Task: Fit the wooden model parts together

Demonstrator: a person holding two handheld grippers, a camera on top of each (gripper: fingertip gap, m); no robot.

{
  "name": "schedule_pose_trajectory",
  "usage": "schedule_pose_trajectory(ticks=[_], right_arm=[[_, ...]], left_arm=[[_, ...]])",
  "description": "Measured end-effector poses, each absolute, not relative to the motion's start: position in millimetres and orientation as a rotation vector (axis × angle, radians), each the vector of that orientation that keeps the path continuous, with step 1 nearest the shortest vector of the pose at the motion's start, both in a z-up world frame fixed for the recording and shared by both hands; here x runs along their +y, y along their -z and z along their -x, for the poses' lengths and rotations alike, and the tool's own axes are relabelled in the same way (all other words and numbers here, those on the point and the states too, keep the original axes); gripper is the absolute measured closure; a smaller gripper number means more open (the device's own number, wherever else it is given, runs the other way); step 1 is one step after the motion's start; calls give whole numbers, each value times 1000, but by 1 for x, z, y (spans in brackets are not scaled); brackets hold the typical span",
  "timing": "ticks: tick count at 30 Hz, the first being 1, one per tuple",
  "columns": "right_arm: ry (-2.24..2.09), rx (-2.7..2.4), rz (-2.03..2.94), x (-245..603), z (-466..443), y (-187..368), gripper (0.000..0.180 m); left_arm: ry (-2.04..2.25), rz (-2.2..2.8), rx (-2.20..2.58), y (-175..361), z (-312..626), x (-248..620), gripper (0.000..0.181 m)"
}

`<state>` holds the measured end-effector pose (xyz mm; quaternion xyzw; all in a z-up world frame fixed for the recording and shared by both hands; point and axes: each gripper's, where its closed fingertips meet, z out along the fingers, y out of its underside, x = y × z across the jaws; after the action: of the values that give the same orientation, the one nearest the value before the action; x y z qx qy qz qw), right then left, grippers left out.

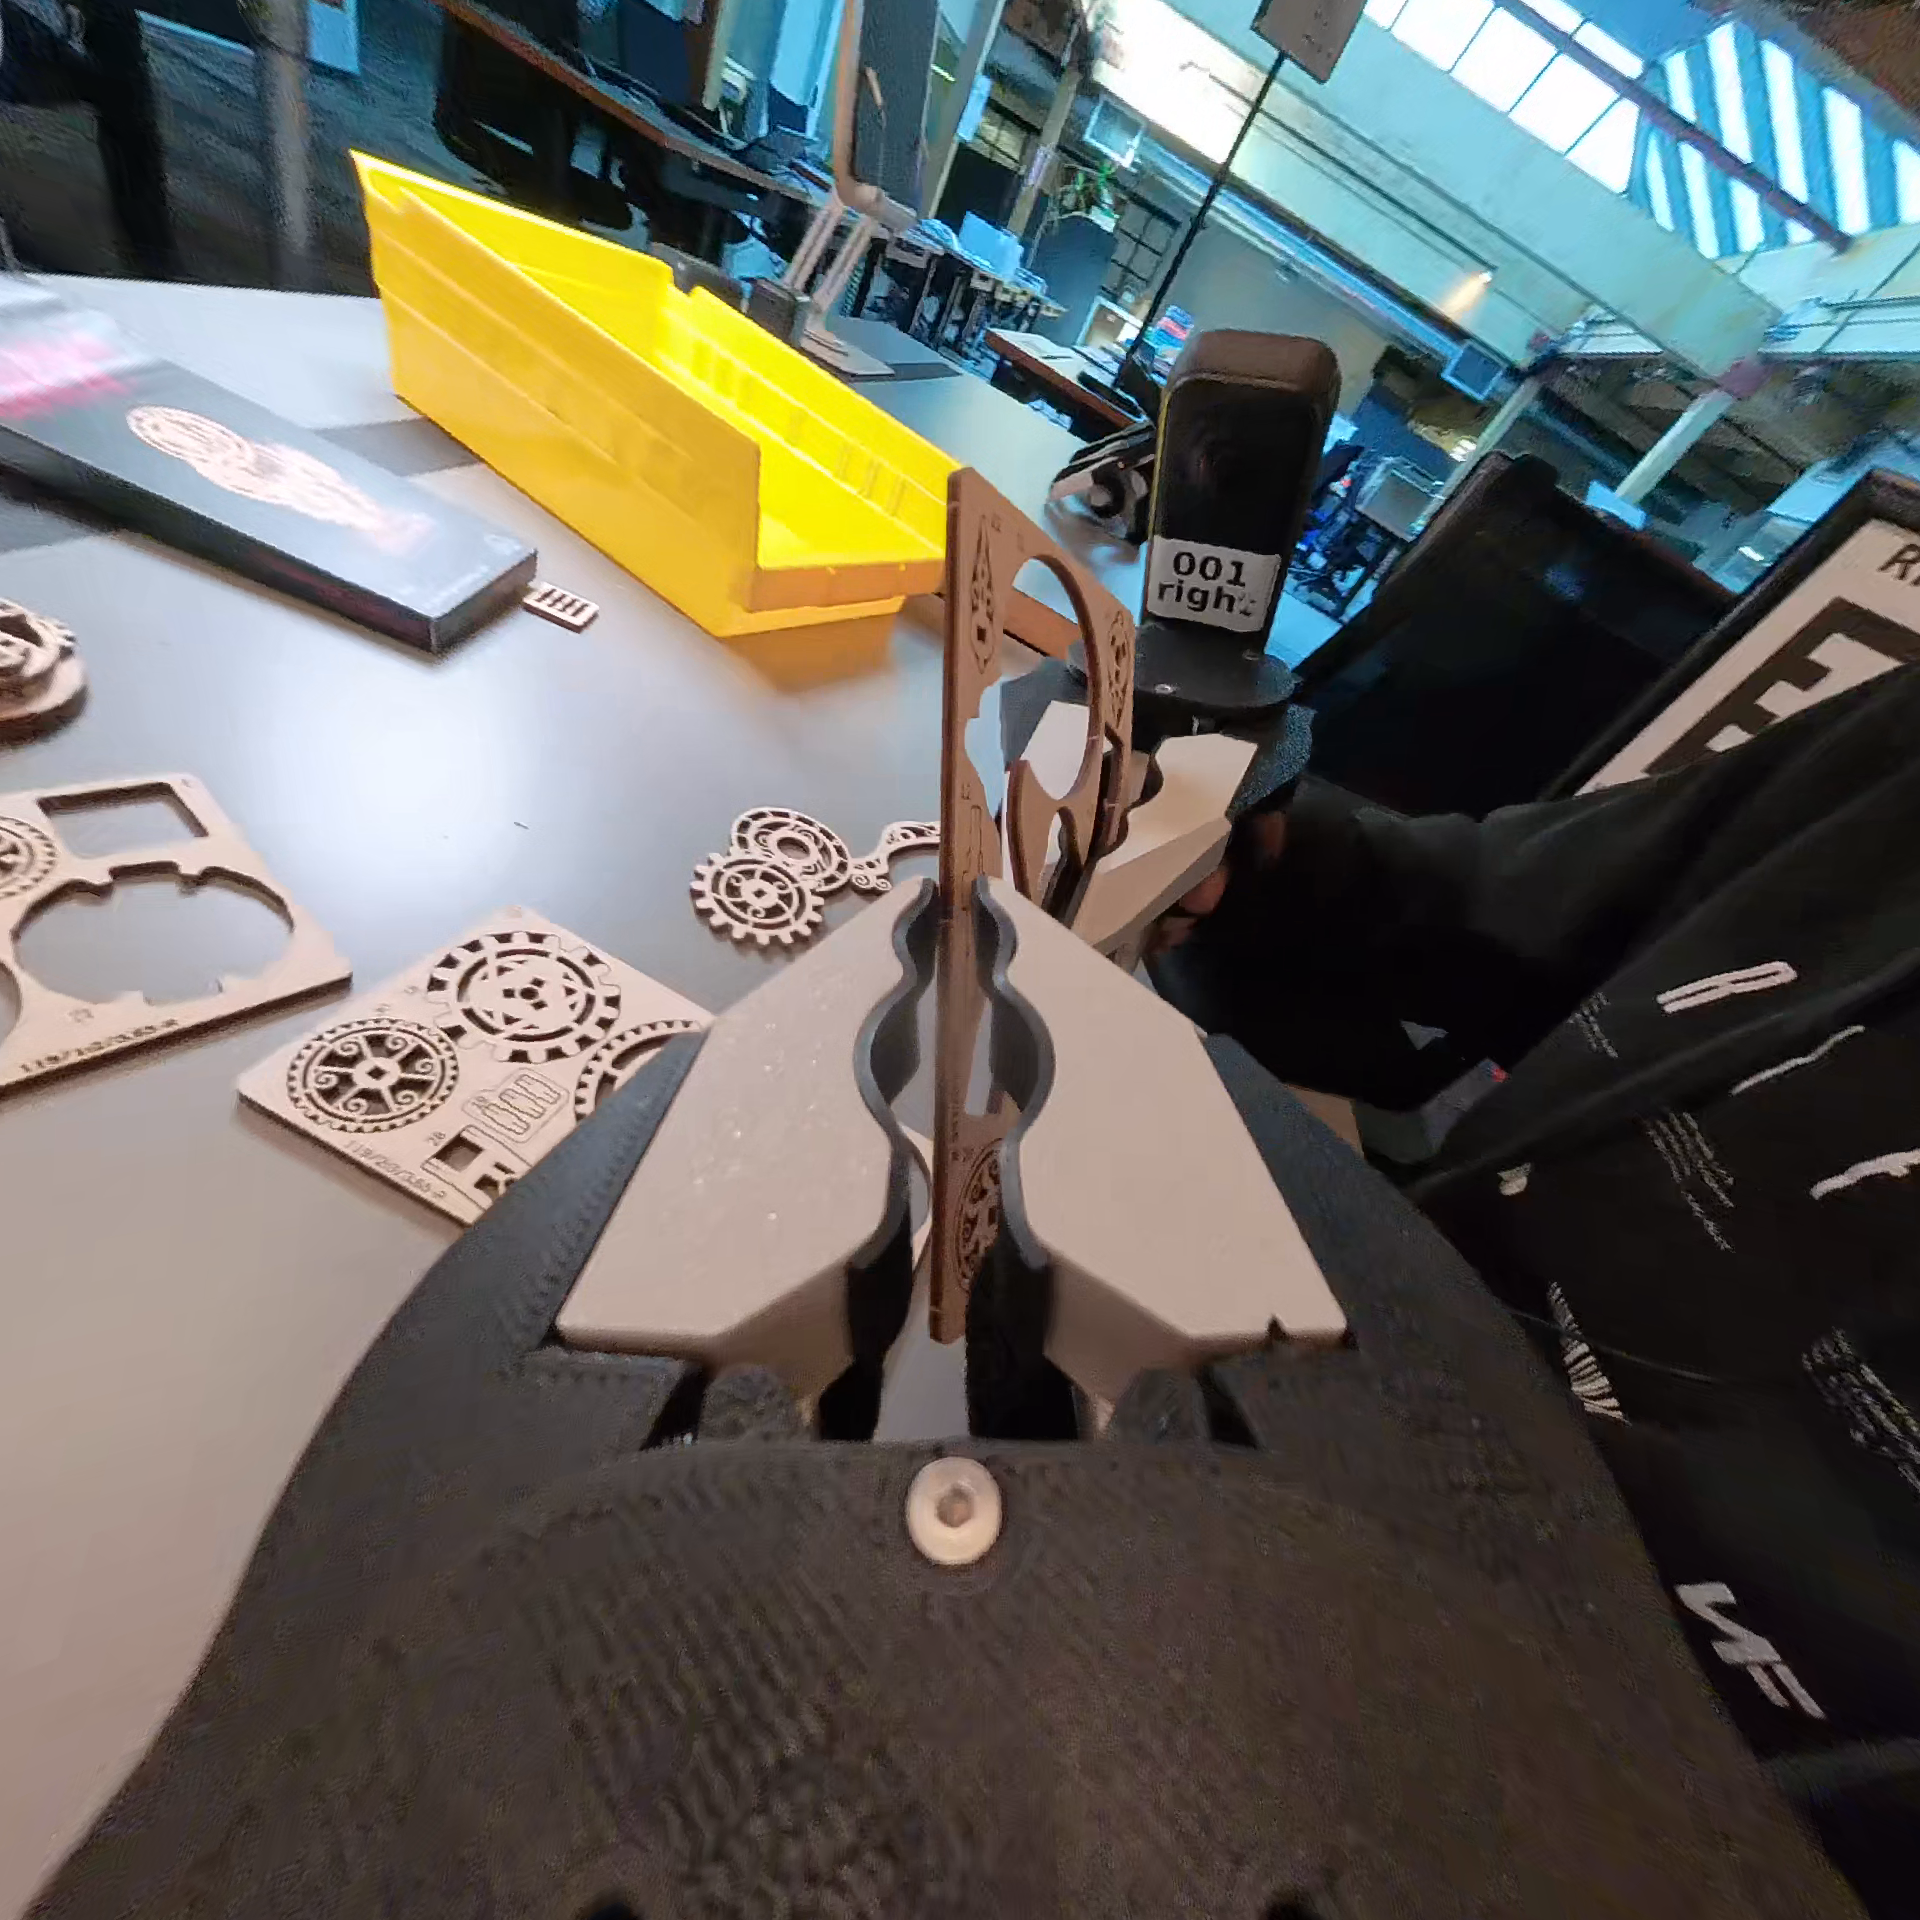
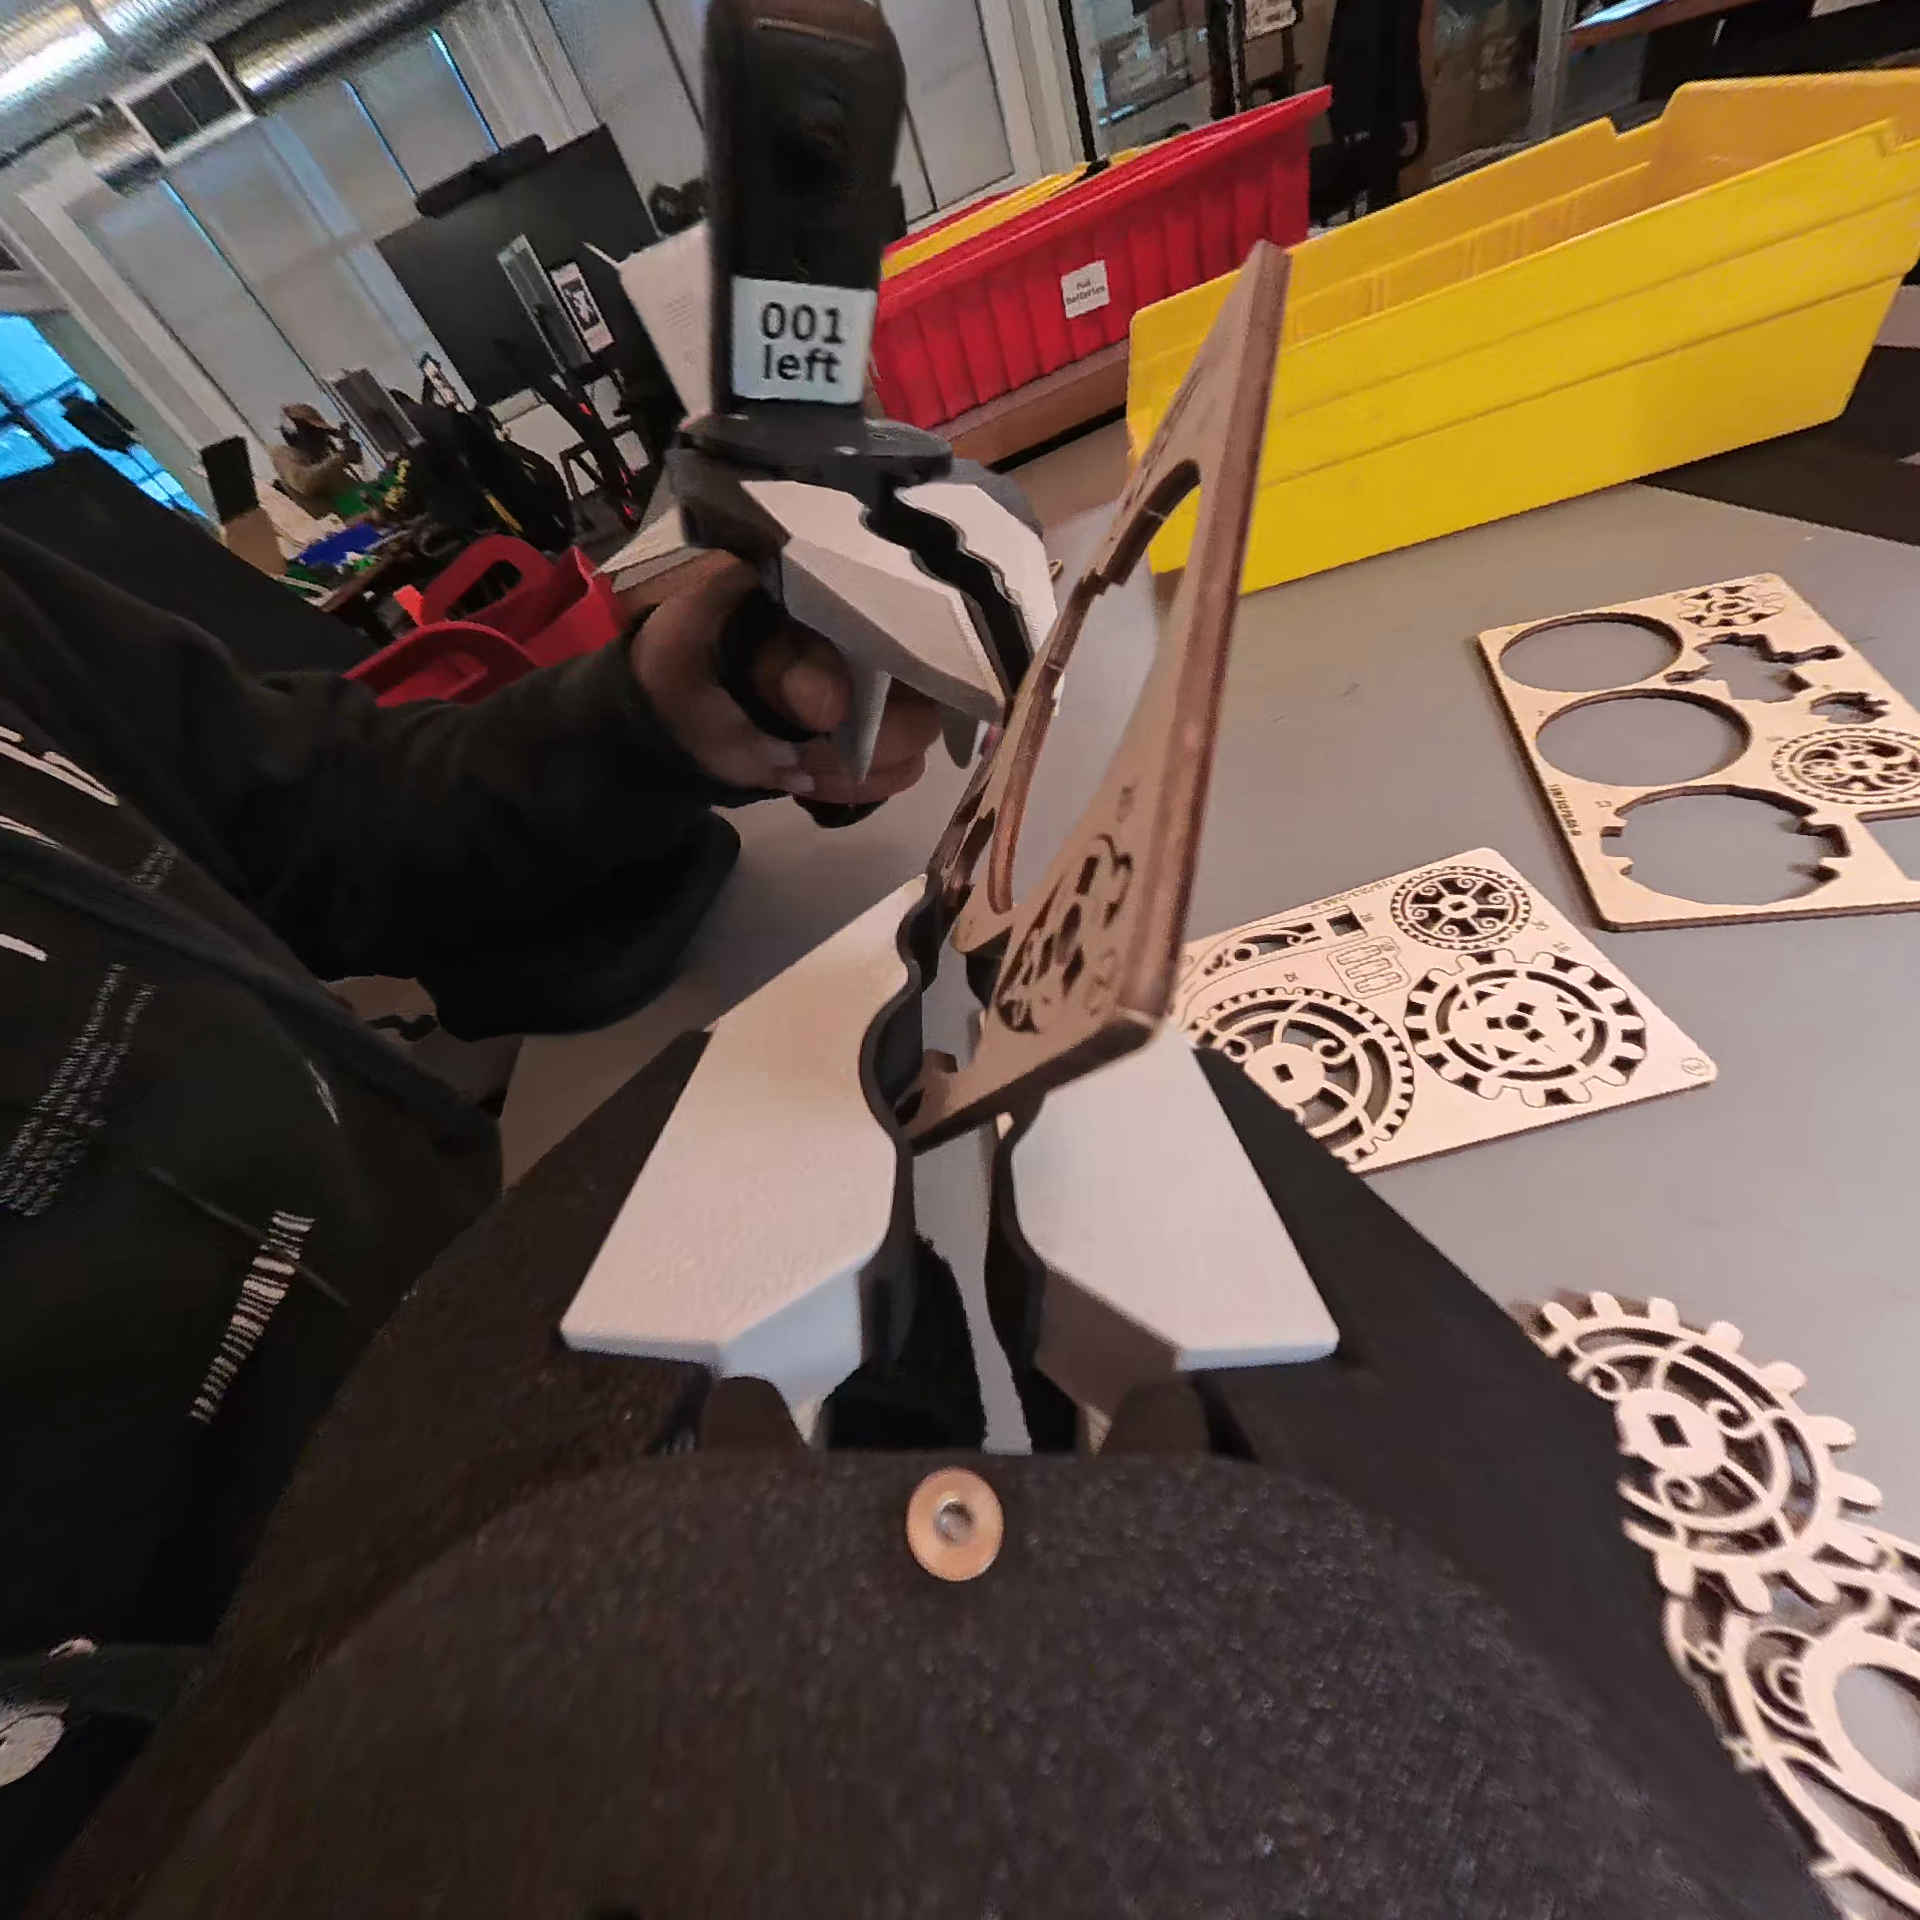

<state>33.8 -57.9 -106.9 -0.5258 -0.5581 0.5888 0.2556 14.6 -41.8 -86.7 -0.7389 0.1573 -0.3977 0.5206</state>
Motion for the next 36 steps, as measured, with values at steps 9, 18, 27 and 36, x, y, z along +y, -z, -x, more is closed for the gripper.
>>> schedule_pose_trajectory(ticks=[9,18,27,36], right_arm=[[-1681,-1559,1410,-64,-37,106,178],[-1590,-1513,1336,-26,-47,72,136],[-1645,-1584,1205,-43,-42,37,179],[-1945,-1142,1079,-22,-53,2,179]], left_arm=[[1088,1734,383,85,-20,-48,177],[995,1840,625,84,-23,-61,179],[1004,1810,706,58,-17,-64,161],[1111,1621,638,45,-17,-69,179]])
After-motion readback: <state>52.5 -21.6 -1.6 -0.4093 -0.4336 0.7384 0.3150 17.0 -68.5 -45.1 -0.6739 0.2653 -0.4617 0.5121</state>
